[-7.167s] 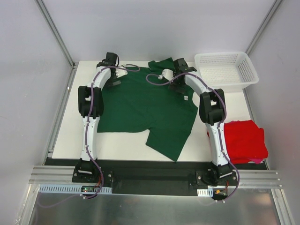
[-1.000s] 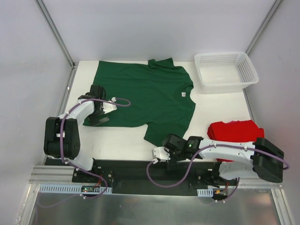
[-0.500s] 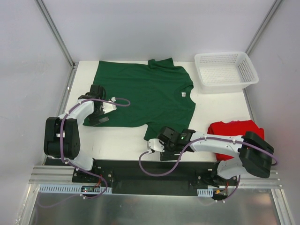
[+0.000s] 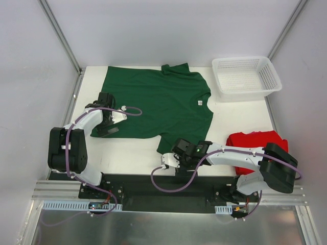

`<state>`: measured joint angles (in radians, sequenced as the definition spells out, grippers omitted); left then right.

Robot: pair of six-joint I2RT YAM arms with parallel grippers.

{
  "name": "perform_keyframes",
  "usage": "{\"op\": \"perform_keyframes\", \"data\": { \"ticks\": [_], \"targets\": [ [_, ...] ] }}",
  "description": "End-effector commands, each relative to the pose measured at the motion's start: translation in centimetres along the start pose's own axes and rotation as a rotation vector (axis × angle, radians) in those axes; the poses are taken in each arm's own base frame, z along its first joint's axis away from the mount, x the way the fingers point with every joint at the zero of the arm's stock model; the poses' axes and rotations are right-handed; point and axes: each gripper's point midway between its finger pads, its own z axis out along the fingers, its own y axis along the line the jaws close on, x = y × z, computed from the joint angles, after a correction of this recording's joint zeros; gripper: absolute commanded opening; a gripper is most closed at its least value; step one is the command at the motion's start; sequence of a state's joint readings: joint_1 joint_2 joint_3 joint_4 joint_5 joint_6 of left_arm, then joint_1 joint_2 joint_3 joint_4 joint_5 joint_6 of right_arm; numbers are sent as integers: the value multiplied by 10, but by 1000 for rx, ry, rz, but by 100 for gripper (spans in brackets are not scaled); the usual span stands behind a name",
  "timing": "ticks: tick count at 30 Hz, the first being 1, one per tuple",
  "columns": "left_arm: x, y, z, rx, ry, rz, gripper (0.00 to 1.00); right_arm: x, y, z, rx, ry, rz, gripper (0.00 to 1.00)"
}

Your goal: Fold and stack the t-shirts

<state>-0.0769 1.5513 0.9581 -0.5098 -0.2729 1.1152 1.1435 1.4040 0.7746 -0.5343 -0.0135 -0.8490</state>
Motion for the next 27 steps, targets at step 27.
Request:
{"op": "perform_keyframes", "data": {
  "ticks": [27],
  "targets": [
    [6, 5, -6, -20, 28, -3, 99, -6, -6, 12, -98, 11, 95, 72]
  ]
}}
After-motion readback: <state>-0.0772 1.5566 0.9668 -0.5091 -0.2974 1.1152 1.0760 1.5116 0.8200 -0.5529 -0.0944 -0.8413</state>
